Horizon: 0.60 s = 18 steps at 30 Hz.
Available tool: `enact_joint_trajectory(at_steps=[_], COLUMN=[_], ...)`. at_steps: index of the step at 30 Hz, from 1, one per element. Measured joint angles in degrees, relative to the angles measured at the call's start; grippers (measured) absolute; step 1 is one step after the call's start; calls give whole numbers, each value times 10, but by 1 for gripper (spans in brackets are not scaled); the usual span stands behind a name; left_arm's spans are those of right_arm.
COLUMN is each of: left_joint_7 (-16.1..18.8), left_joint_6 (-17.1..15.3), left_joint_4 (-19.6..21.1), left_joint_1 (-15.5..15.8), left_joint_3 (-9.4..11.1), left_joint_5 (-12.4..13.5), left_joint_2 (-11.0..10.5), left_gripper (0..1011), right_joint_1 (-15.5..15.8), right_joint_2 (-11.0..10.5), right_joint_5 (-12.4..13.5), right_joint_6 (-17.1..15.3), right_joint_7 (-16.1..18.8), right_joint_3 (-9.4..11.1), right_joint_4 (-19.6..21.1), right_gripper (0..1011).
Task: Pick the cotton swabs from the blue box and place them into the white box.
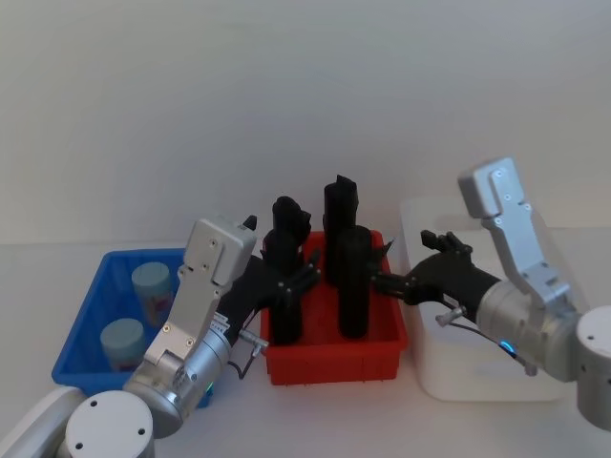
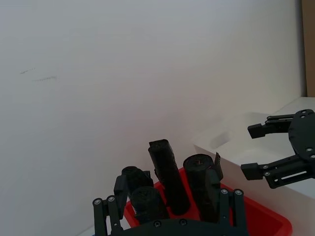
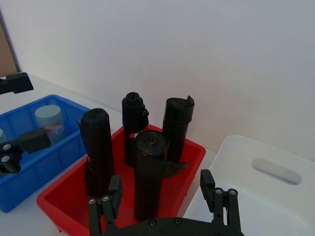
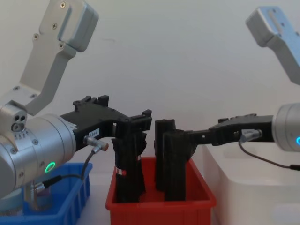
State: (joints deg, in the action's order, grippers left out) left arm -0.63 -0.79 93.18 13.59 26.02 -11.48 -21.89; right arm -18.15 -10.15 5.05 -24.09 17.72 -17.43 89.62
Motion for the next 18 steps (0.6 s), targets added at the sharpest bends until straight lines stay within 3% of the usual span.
enact_joint_trajectory(at_steps=[18], left_joint_7=[0], left_joint_6=[0], left_joint_4=[0], left_joint_1=[0], left_joint_3=[0], left_joint_5=[0], left_joint_2=[0], left_gripper=[1004], right_joint_1=[-60], right_joint_2=[43], right_joint_5=[-38], right_joint_6=[6], right_joint_7=[7], right_joint_3=[-21], right_joint_4=[-98], right_gripper=[1001])
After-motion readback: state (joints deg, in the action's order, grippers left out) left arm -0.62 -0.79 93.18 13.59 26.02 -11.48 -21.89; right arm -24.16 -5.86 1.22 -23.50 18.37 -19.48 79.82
